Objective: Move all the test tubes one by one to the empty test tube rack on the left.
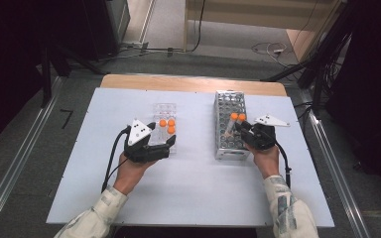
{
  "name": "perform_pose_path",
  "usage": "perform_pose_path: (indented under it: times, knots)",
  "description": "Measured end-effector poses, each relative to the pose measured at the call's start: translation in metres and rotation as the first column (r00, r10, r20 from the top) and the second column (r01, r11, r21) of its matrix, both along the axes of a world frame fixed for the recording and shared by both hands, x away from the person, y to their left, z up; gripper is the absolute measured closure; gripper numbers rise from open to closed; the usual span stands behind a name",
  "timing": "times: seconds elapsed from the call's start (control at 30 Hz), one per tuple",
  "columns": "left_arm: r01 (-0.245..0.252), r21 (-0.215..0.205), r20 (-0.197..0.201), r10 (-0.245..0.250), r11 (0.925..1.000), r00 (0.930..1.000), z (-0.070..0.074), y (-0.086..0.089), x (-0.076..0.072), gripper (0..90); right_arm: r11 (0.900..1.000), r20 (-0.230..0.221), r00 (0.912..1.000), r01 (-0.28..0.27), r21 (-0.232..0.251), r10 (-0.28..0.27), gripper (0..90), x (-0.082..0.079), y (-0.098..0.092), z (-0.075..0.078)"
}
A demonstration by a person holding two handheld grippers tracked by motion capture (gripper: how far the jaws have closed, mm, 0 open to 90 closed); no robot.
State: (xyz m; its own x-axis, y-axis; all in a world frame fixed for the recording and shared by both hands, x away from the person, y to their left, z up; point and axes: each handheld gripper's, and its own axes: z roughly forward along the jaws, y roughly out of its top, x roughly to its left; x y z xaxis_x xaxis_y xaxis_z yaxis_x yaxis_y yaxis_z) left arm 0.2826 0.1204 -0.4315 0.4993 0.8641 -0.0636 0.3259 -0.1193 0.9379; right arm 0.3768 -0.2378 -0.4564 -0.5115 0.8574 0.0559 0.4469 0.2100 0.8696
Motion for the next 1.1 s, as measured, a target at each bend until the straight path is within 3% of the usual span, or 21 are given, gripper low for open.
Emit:
perform_pose_path:
  times: [0.33,1.1]
  knots:
    - [0.002,0.002,-0.002,-0.002,1.0000,1.0000,0.000,0.000,0.000,20.2,1.000,0.006,1.0000,0.000,0.004,0.000,71.8,0.000,0.001,0.000]
    - [0.002,-0.003,-0.002,-0.002,1.0000,1.0000,0.000,0.001,0.000,19.9,0.999,0.096,0.9952,0.017,0.041,-0.021,72.3,-0.011,-0.001,0.021]
